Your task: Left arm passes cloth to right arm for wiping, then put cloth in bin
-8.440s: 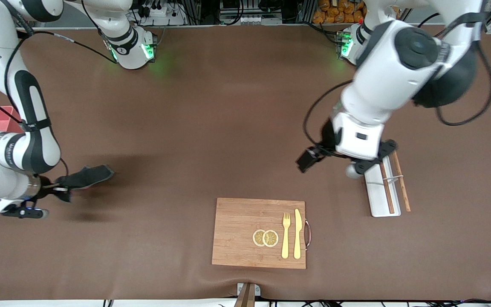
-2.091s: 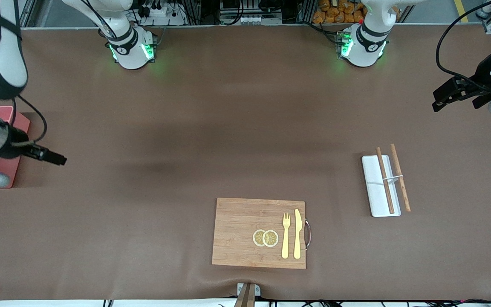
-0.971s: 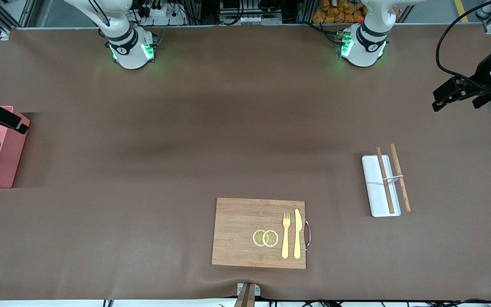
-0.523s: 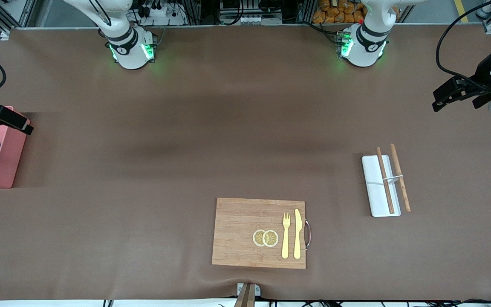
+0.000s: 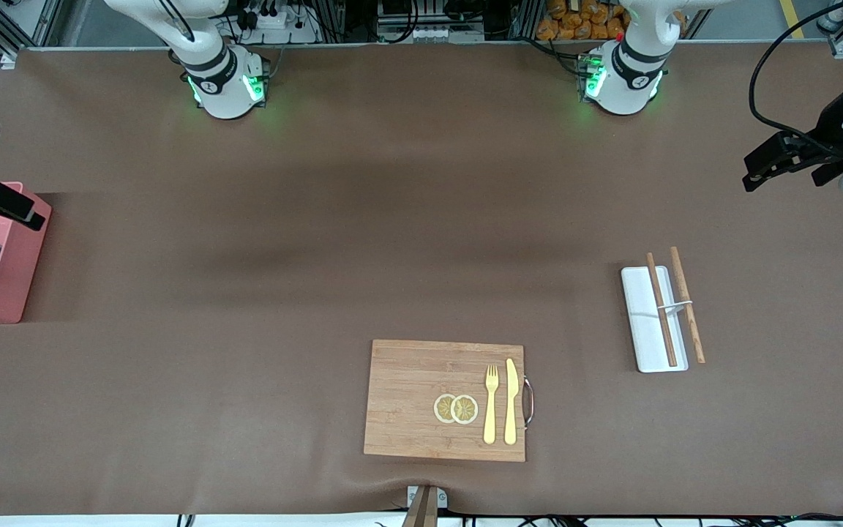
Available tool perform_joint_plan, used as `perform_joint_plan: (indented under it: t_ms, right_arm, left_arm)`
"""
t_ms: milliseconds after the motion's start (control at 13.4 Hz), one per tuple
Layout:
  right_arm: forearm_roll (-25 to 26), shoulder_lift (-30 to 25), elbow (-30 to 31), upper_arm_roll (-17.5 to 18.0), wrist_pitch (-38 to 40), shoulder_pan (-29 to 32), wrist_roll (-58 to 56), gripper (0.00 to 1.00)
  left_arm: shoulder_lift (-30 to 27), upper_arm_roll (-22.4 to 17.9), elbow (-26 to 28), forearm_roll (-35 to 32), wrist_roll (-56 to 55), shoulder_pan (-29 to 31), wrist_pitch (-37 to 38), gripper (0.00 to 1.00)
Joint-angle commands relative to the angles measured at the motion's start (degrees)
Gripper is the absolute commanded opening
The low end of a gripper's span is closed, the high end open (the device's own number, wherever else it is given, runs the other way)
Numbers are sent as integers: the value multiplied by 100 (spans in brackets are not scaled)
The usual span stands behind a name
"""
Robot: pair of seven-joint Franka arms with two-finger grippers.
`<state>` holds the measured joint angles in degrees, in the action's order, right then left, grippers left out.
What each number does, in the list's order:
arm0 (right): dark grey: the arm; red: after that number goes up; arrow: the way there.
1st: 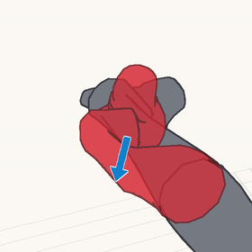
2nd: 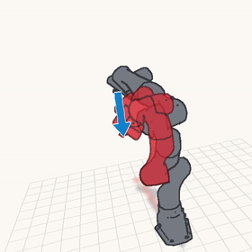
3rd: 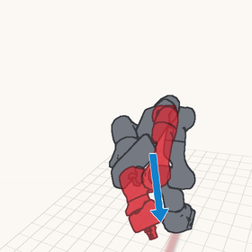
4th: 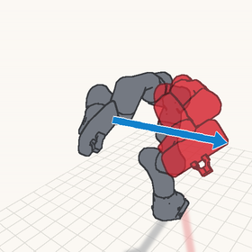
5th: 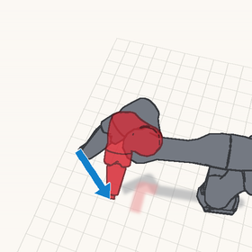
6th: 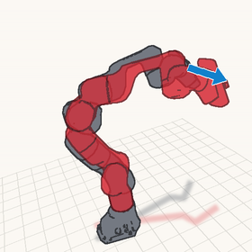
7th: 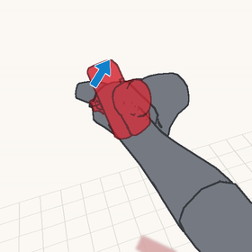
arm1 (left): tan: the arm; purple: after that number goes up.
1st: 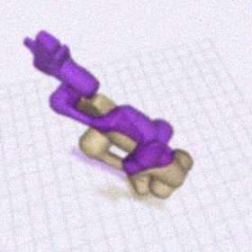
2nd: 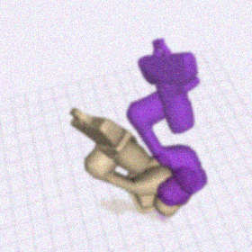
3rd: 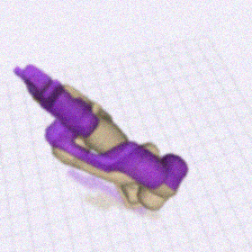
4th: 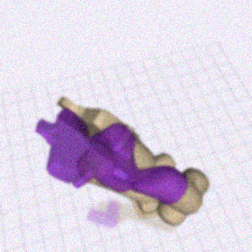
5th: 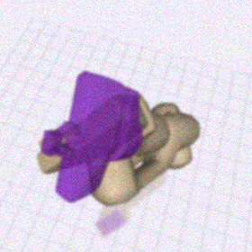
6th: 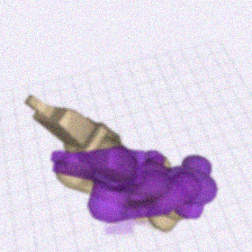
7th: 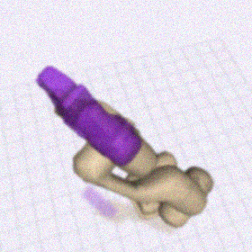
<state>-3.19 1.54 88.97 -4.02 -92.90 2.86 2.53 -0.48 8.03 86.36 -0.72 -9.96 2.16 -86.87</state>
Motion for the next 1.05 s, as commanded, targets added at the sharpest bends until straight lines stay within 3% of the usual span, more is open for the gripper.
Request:
perform_joint_plan:
  t_ms: [0, 971]
  right_arm:
    - [3, -128, -125, -90, 201, -154, -103, 100]
    - [-6, -102, -337, -107, 580, 39, 11, 100]
  left_arm:
    - [-163, -12, 127, 81, 144, 39, 30, 100]
    - [-102, -12, -40, 10, 319, 22, 223, 100]
